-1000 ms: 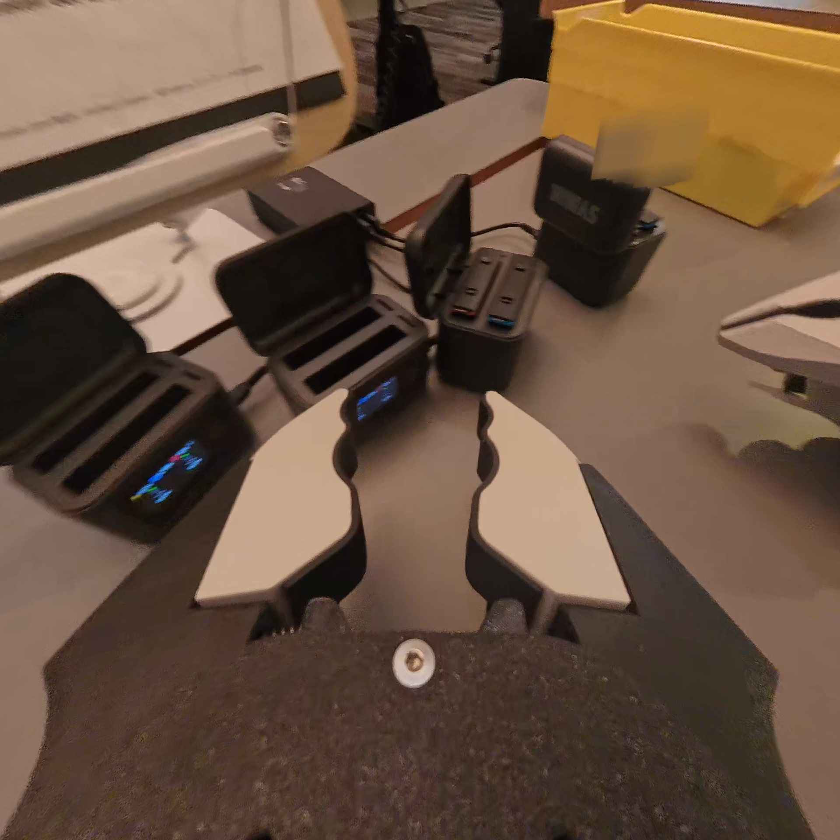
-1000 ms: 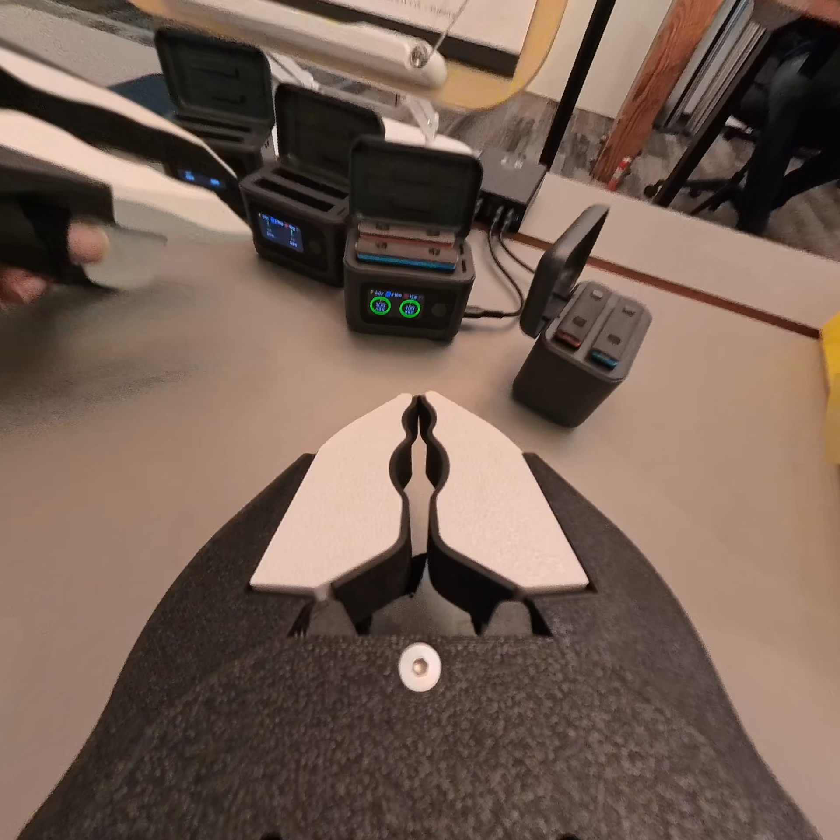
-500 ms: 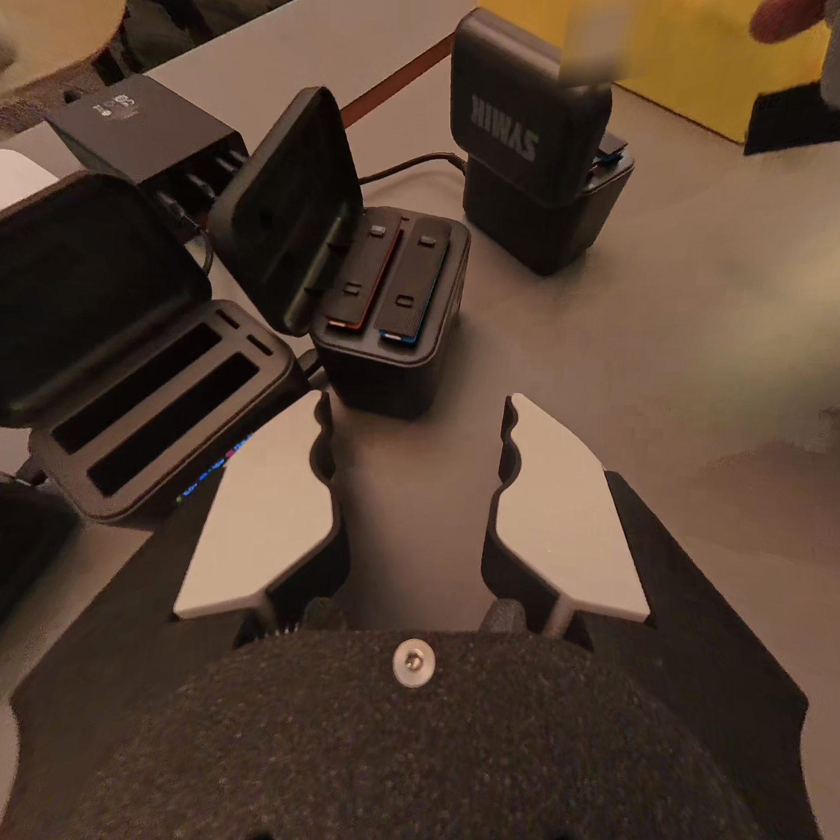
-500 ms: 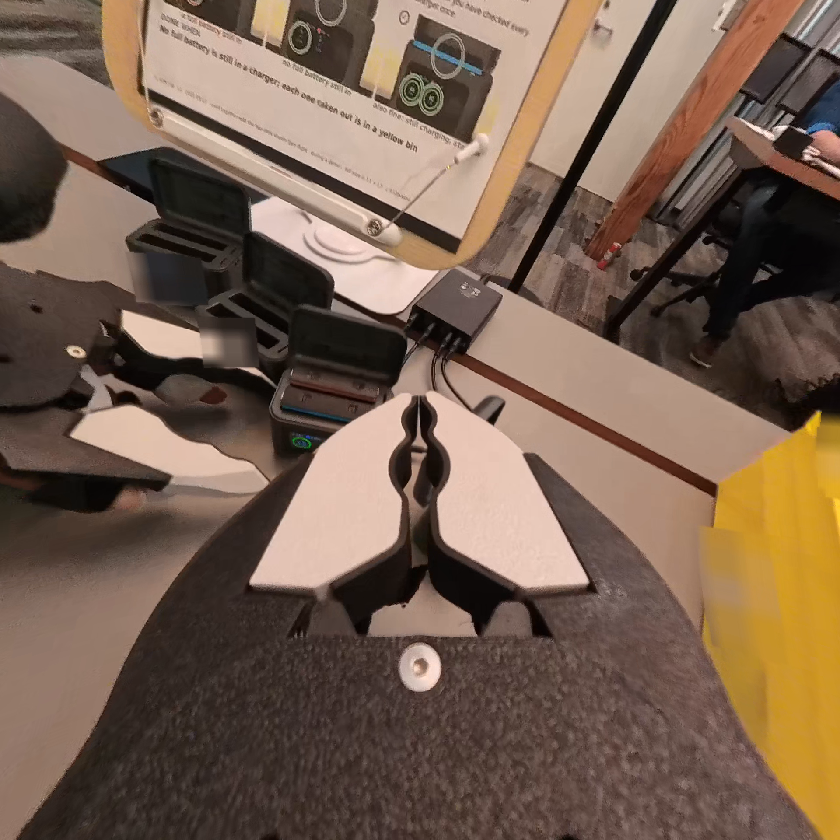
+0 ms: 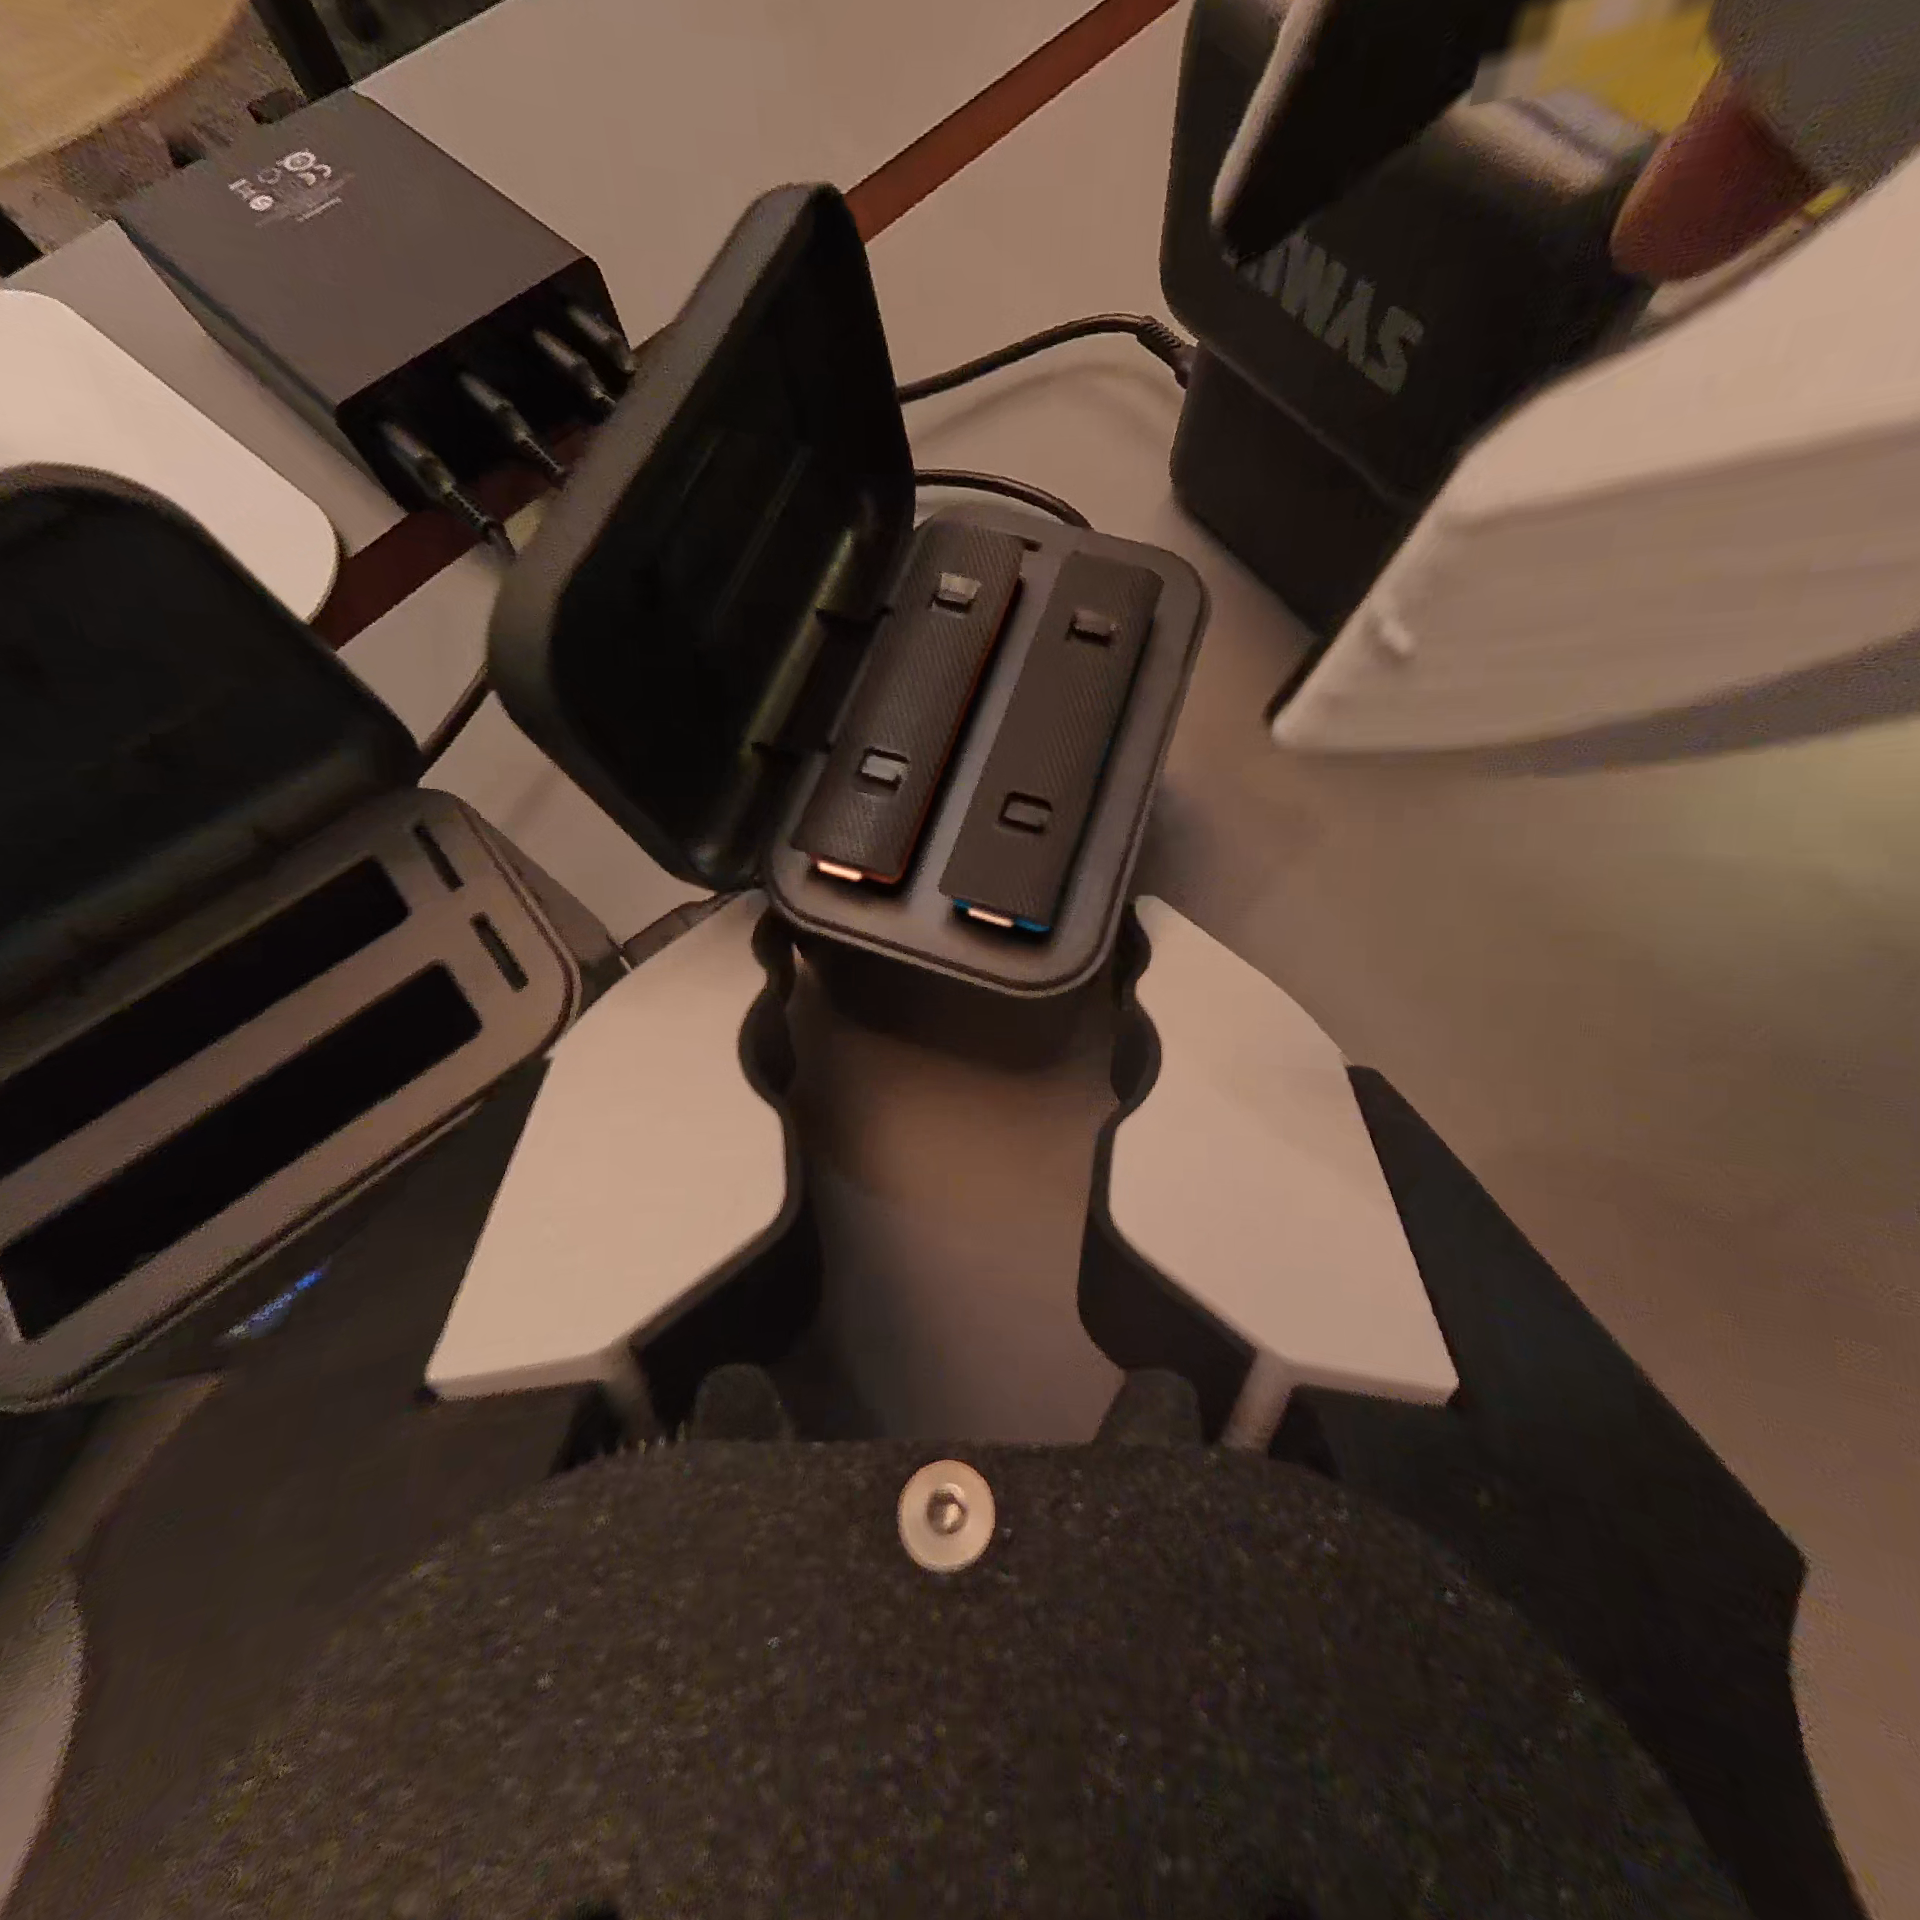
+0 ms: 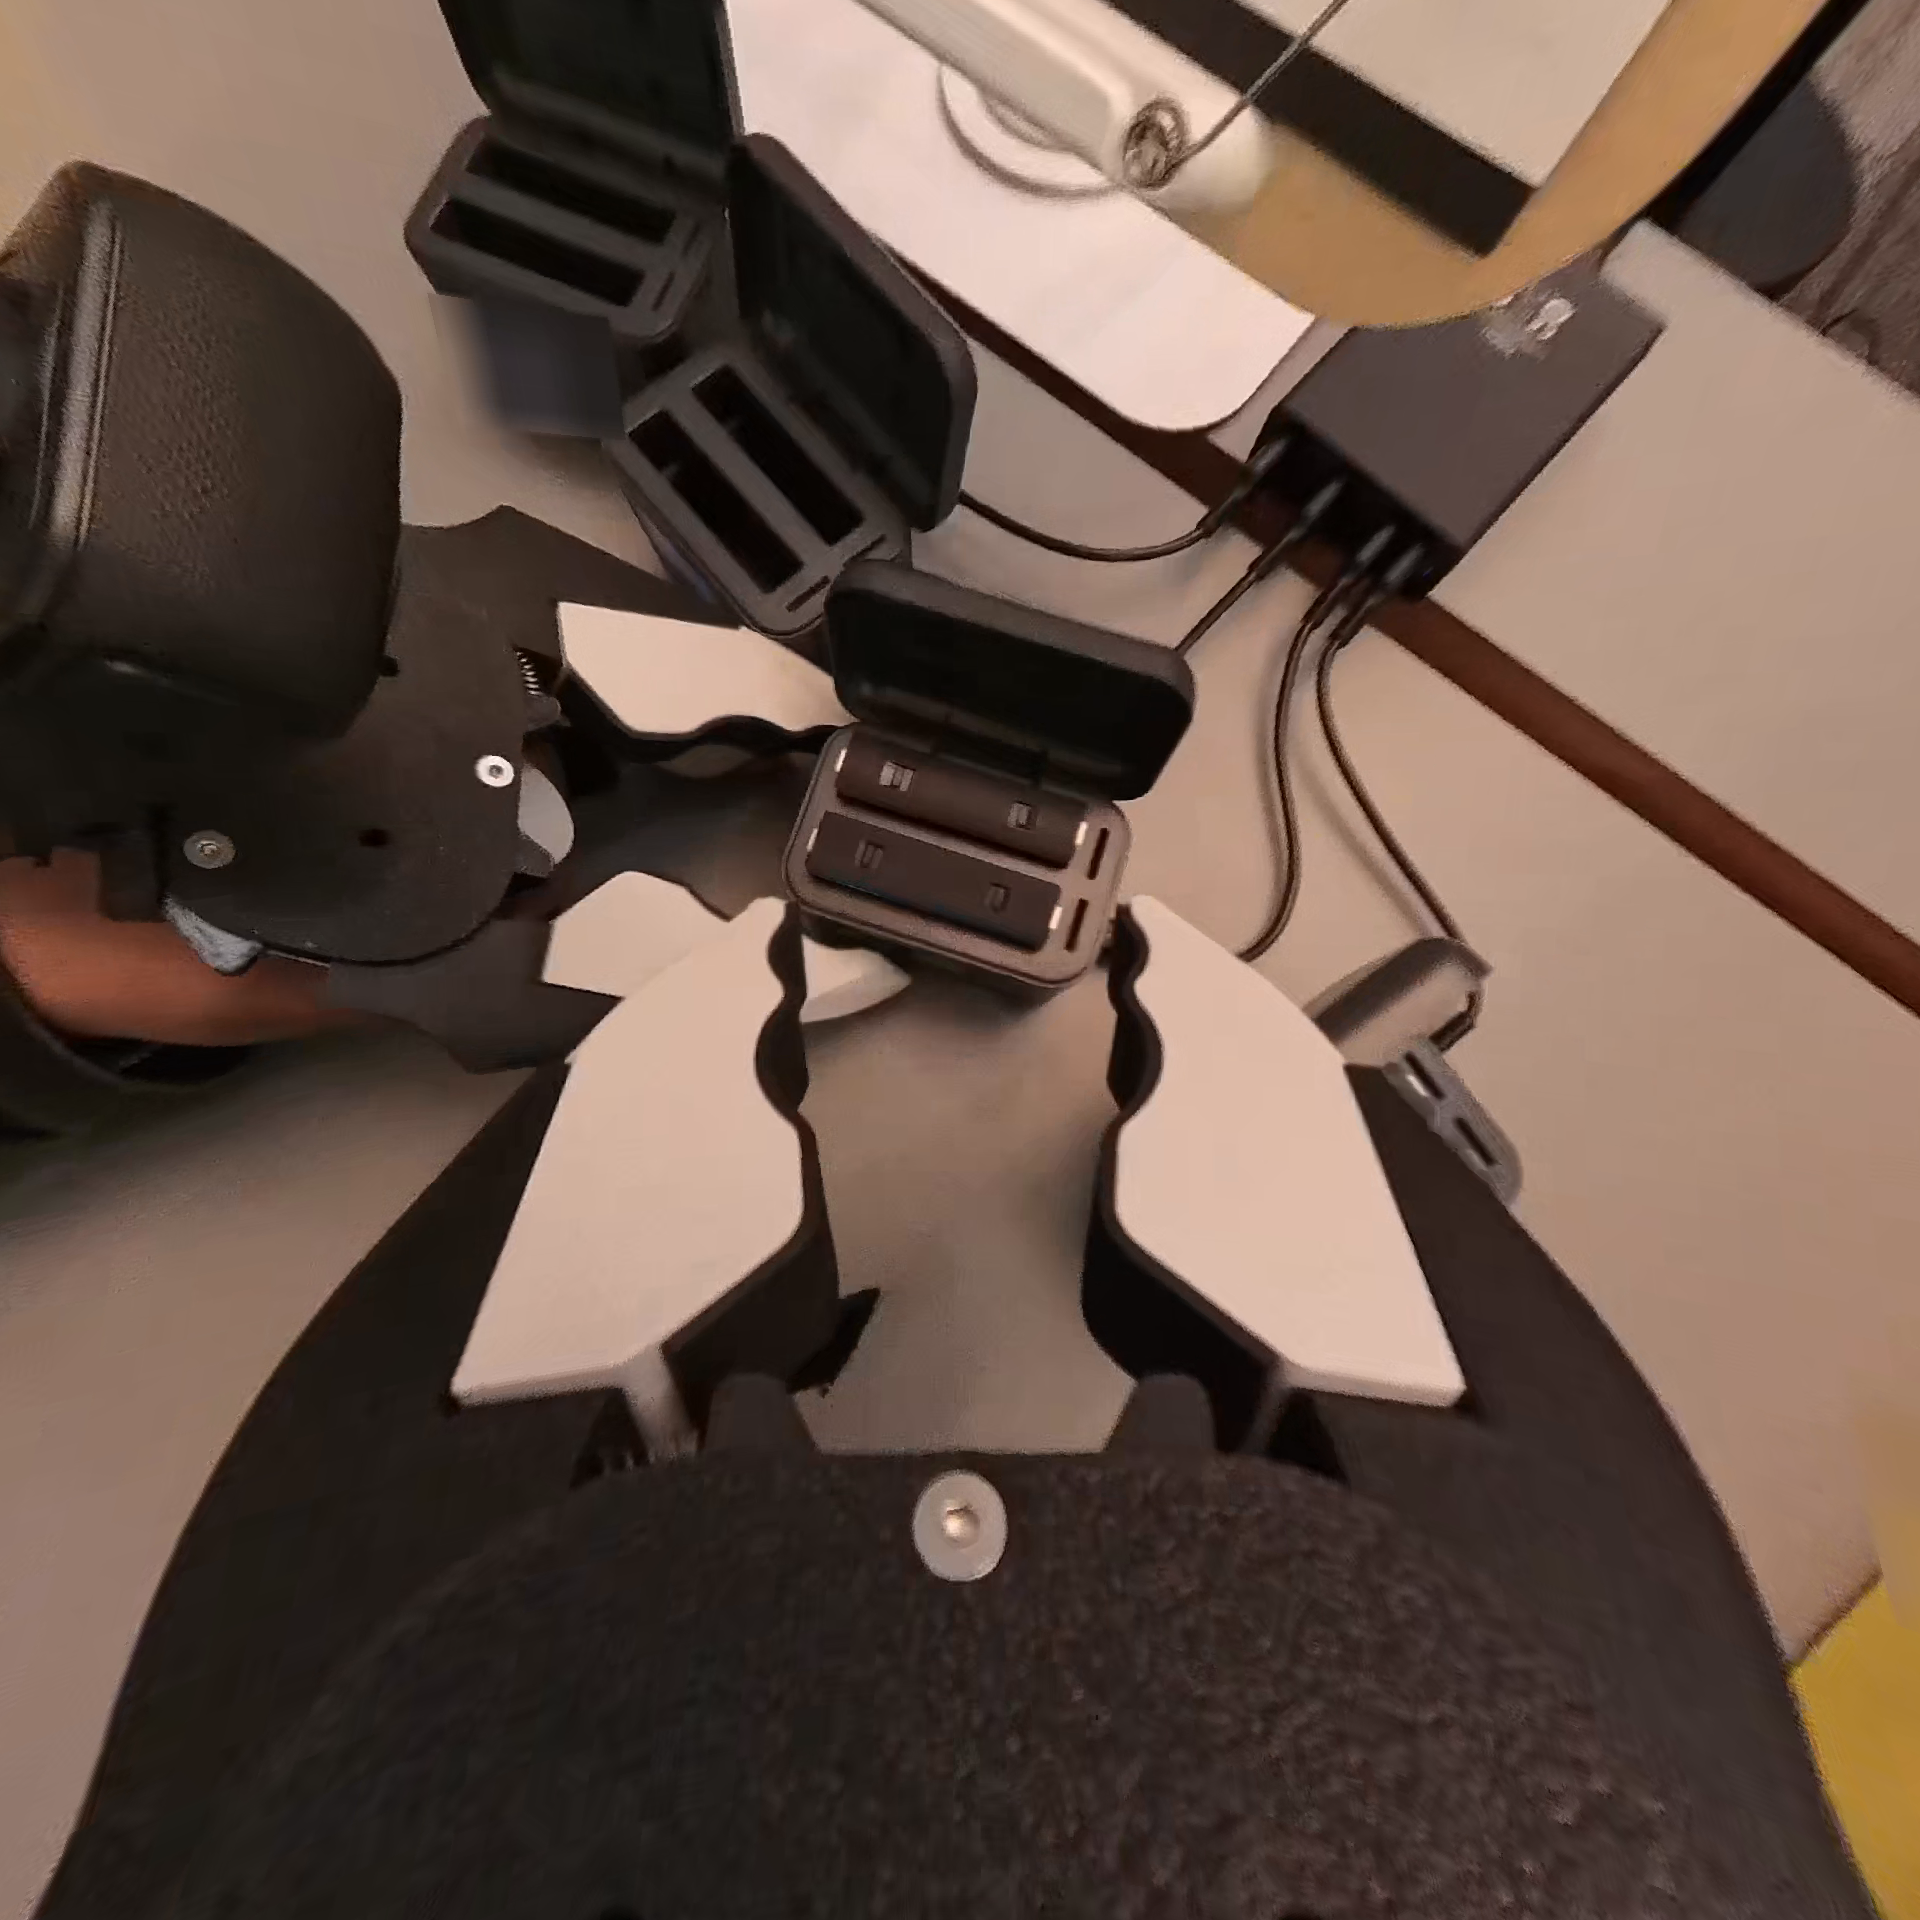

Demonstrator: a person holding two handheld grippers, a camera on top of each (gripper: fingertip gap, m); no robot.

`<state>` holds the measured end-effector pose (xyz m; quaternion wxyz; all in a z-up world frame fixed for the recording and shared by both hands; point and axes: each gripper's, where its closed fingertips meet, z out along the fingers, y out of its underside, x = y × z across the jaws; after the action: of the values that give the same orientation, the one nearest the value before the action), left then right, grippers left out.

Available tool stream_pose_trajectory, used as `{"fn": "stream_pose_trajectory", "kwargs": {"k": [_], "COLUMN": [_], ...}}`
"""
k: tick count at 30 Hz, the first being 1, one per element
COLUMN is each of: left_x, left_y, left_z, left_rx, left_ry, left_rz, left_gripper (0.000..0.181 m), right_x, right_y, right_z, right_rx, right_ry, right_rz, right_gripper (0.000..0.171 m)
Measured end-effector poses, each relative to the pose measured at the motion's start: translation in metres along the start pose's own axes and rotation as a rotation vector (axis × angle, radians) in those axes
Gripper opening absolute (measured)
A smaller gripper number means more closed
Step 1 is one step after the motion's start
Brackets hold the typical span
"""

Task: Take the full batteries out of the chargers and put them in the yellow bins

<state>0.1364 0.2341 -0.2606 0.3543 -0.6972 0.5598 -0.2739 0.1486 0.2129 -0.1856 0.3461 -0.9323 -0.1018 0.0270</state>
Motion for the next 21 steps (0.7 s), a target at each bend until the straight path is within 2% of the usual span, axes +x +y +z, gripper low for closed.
{"fn": "stream_pose_trajectory", "kwargs": {"k": [8, 12, 21], "left_x": [0.0, -0.003, -0.01], "left_y": [0.002, 0.009, 0.023], "left_z": [-0.002, -0.011, -0.028], "left_rx": [-0.011, -0.021, -0.031], "left_ry": [-0.004, 0.007, 0.0], "left_rz": [0.011, 0.015, 0.004], "left_gripper": [0.057, 0.057, 0.057], "right_x": [-0.01, -0.013, -0.039], "right_y": [0.008, 0.01, 0.006], "right_z": [0.02, 0.028, 0.04], "right_rx": [-0.146, -0.188, -0.181], "right_ry": [0.008, 0.023, 0.034], "right_rz": [0.029, 0.052, 0.055], "right_gripper": [0.063, 0.071, 0.071]}}
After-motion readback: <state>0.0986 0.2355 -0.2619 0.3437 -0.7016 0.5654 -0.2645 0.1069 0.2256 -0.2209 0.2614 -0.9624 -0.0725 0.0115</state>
